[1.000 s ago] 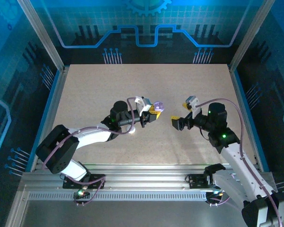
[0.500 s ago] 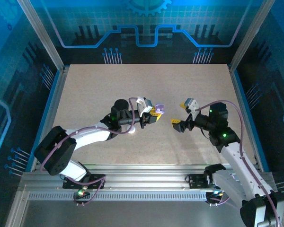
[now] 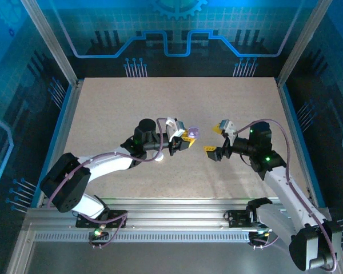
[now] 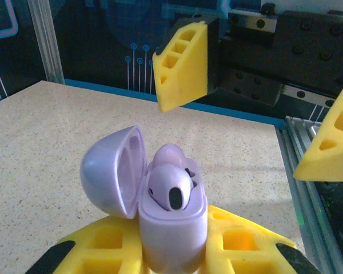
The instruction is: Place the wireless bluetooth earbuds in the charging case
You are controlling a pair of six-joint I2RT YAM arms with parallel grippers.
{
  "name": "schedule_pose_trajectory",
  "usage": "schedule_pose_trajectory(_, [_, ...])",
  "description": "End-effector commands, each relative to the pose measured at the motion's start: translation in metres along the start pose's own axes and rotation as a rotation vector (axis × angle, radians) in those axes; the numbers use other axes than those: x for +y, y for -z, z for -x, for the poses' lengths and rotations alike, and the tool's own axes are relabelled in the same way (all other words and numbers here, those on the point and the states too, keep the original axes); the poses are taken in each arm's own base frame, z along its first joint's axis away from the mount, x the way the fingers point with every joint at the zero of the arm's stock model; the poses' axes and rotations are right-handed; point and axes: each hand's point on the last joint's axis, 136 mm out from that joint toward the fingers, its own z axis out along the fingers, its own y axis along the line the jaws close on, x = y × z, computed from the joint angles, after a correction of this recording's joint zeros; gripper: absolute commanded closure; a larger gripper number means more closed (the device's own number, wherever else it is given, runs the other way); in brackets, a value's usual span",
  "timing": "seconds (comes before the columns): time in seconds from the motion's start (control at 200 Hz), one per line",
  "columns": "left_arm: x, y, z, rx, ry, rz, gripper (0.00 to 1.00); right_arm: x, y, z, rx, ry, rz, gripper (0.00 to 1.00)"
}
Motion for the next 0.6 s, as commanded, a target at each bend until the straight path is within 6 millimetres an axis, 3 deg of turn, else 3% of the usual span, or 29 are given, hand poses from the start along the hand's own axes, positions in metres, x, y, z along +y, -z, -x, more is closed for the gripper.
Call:
schedule_pose_trajectory(0.0, [-0.005,0.004,0.025,-0.046,-0.058,-0.029,0.90,0.005,0.002,0.003,-0.009,0.042,0.048,0.11])
schedule_pose_trajectory(0.595, [-0.010,0.006,0.030,-0.046,-0.087,-0.052,0.90,0.016,-0.013,-0.007,0.076,0.114,0.192,0.16])
